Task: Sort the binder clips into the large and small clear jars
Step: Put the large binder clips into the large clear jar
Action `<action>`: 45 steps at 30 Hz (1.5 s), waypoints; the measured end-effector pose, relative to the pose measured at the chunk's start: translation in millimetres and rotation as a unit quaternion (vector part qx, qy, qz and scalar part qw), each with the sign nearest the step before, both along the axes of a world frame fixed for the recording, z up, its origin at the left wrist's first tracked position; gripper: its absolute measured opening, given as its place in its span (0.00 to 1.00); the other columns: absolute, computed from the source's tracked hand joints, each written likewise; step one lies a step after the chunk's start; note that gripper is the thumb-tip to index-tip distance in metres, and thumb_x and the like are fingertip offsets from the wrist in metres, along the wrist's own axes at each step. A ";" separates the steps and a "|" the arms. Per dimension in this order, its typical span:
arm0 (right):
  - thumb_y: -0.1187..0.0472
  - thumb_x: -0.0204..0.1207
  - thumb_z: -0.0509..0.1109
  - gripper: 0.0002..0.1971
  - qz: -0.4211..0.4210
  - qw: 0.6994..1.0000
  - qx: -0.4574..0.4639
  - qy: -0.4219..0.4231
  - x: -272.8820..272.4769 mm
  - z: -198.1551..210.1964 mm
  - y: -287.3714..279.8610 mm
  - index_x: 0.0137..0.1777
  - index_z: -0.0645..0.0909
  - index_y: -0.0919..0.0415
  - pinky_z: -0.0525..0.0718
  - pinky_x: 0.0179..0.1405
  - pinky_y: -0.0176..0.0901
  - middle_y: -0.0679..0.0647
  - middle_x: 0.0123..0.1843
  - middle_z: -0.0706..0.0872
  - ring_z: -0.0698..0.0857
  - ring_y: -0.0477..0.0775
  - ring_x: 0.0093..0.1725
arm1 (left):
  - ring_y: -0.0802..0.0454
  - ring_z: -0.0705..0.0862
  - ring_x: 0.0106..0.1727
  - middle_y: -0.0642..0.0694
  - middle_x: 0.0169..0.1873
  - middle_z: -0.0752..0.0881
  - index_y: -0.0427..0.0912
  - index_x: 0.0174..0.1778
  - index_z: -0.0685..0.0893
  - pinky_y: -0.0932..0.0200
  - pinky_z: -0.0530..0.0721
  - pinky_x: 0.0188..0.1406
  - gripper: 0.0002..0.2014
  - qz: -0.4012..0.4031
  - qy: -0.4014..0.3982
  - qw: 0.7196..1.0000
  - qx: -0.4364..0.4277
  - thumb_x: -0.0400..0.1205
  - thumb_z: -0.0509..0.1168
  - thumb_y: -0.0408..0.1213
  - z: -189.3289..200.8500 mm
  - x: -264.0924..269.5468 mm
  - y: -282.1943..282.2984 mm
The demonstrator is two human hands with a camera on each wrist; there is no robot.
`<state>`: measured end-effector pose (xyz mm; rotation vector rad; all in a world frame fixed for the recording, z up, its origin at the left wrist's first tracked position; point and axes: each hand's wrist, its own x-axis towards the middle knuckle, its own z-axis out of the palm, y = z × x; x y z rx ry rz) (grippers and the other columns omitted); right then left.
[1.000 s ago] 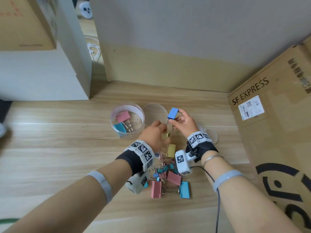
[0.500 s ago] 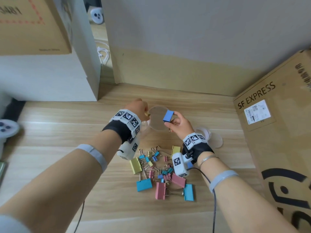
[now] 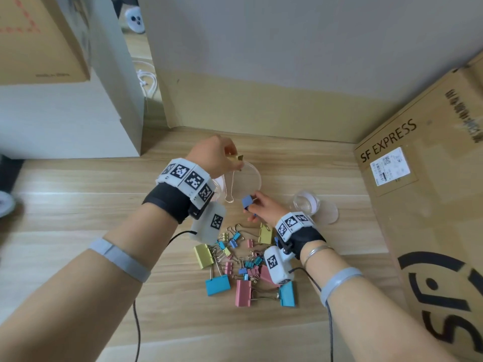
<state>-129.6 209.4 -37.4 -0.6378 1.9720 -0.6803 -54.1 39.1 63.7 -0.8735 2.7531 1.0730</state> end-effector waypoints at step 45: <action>0.55 0.77 0.66 0.21 0.022 0.999 0.036 0.021 6.5 -21.9 -25.7 0.69 0.67 0.53 0.80 0.38 0.37 0.51 0.59 0.80 0.82 0.49 0.44 | 0.46 0.81 0.55 0.44 0.60 0.82 0.41 0.56 0.83 0.57 0.80 0.51 0.10 -0.189 -0.159 0.961 -0.122 0.81 0.60 0.35 -74.3 15.0 -40.6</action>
